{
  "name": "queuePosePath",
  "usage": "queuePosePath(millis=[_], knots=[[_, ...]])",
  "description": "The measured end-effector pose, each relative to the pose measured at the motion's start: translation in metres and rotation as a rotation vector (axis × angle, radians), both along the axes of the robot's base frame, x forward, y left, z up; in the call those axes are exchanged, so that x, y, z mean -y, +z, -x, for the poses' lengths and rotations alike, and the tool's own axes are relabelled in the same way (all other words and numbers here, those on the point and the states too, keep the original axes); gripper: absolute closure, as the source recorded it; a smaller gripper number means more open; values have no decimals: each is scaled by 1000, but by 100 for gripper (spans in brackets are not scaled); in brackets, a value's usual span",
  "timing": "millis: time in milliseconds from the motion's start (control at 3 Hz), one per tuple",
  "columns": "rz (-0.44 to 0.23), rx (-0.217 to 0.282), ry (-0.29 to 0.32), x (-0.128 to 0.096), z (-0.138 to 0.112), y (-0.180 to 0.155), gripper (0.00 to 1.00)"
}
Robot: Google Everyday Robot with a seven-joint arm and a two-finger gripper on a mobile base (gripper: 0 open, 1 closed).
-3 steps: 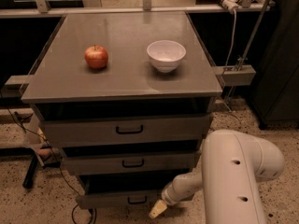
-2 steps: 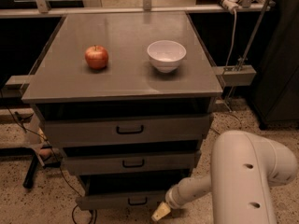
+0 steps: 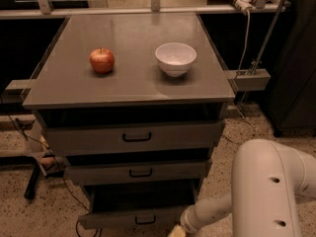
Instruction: Open bottom drawer
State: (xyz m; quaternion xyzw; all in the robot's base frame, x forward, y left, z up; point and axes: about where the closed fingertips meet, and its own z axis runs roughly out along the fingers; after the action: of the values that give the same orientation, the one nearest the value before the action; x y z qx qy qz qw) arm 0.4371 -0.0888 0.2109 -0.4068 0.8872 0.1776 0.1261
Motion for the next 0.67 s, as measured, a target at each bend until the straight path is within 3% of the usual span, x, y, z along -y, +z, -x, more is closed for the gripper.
queuePosePath(millis=[667], knots=[[-13,113,56,-22,-40,57,0]])
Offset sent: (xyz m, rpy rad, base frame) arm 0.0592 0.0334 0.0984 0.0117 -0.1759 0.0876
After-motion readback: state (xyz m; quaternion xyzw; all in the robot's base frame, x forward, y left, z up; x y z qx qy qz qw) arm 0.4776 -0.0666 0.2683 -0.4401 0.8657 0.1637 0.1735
